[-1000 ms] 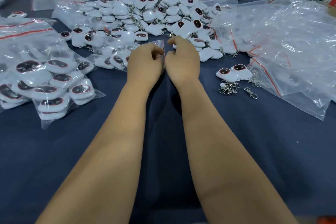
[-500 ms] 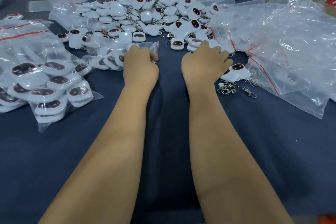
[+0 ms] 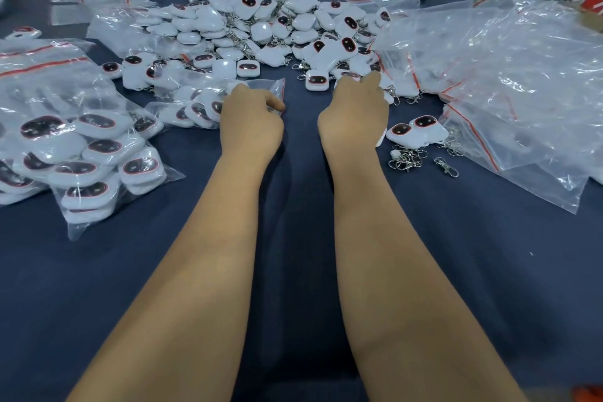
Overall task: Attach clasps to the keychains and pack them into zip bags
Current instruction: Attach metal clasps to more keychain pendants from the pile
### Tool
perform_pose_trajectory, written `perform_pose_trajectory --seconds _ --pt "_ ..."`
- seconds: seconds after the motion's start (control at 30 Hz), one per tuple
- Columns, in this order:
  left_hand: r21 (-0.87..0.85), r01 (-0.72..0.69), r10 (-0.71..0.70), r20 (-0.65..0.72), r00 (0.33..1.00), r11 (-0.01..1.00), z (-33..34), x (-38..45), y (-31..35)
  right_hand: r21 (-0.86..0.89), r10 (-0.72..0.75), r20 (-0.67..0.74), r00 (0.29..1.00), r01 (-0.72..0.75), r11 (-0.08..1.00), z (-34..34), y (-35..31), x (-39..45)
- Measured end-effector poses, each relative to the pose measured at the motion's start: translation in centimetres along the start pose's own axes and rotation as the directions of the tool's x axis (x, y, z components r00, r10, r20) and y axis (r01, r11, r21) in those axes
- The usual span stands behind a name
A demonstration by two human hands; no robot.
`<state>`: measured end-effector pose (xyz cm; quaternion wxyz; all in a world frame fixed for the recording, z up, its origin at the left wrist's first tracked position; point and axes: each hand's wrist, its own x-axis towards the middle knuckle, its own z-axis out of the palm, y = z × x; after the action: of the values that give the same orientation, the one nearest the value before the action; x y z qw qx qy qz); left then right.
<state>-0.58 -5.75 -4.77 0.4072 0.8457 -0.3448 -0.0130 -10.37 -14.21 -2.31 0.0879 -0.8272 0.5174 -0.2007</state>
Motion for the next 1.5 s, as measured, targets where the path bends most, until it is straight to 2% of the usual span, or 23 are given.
perform_pose_trajectory --seconds 0.07,0.13,0.2,0.23,0.33,0.5,0.67,0.87,0.93,1.0,1.1,1.17,1.23,1.27,1.33,1.4,1.47,1.5 --pt "-0.010 0.011 -0.012 -0.008 1.000 1.000 0.0 0.0 0.1 0.067 -0.075 -0.045 0.996 0.078 0.995 0.5 -0.3 0.3" --pt "-0.026 0.024 -0.025 -0.026 0.999 0.999 -0.1 0.1 0.1 0.256 -0.153 -0.084 0.985 0.169 0.952 1.1 -0.9 0.1" --pt "-0.047 0.030 -0.032 -0.063 0.997 0.998 -0.2 0.0 0.2 0.486 -0.147 -0.064 0.987 0.159 0.860 1.4 -1.6 -0.2" --pt "-0.059 0.030 -0.035 -0.084 0.996 0.998 -0.3 0.1 0.2 0.546 -0.140 -0.039 0.989 0.138 0.826 1.6 -2.0 -0.2" --pt "-0.118 0.043 -0.057 -0.111 0.992 0.992 -0.5 0.2 0.2 0.525 -0.169 0.020 0.985 0.134 0.841 2.3 -2.4 -0.4" --pt "-0.162 0.066 -0.083 -0.098 0.992 0.985 -0.6 0.1 0.2 0.641 -0.121 -0.032 0.992 0.113 0.759 2.1 -1.9 -0.6" --pt "-0.152 0.061 -0.073 -0.078 0.994 0.986 -0.5 0.0 0.3 0.877 0.025 0.109 0.994 -0.108 0.468 1.4 -2.2 -0.4" --pt "-0.207 0.035 -0.048 -0.058 0.997 0.978 -0.4 0.1 0.3 0.945 0.008 0.122 0.993 -0.118 0.306 1.7 -1.8 -0.4" --pt "-0.147 0.001 -0.009 -0.055 0.998 0.989 -0.4 0.0 0.4 0.956 0.033 0.158 0.987 -0.161 0.246 1.6 -2.0 -0.2" --pt "0.034 -0.081 0.081 -0.003 0.997 0.996 -0.2 -0.2 0.6 0.973 0.070 0.165 0.984 -0.174 0.154 1.6 -2.1 0.0" --pt "0.313 -0.156 0.131 0.100 0.986 0.937 0.4 -1.1 1.5 0.987 0.118 0.151 0.982 -0.156 0.038 1.6 -2.0 0.2" --pt "0.369 -0.170 0.153 0.077 0.985 0.914 0.7 -1.5 2.1 0.987 0.146 0.163 0.976 -0.160 -0.030 1.6 -1.8 0.5" --pt "0.257 -0.225 0.242 -0.037 0.970 0.940 0.9 -1.8 2.6 0.978 0.169 0.201 0.965 -0.187 -0.097 1.5 -1.7 0.7" --pt "0.138 -0.250 0.266 -0.117 0.957 0.959 0.9 -1.9 2.9 0.970 0.179 0.229 0.957 -0.210 -0.119 1.4 -1.7 0.7" --pt "-0.209 -0.225 0.185 -0.192 0.964 0.952 0.9 -1.9 3.5 0.955 0.175 0.282 0.943 -0.257 -0.151 1.2 -1.6 0.6" --pt "-0.495 -0.053 0.041 -0.036 0.999 0.867 1.1 -1.9 4.1 0.937 0.112 0.326 0.939 -0.305 -0.172 1.0 -1.4 0.5" --pt "-0.589 0.118 -0.030 0.157 0.987 0.799 1.5 -2.0 4.2 0.927 0.032 0.352 0.936 -0.343 -0.148 0.9 -1.4 0.4" --pt "-0.603 0.144 -0.037 0.187 0.982 0.785 1.6 -2.0 4.1 0.930 0.004 0.351 0.937 -0.348 -0.121 0.8 -1.5 0.3"
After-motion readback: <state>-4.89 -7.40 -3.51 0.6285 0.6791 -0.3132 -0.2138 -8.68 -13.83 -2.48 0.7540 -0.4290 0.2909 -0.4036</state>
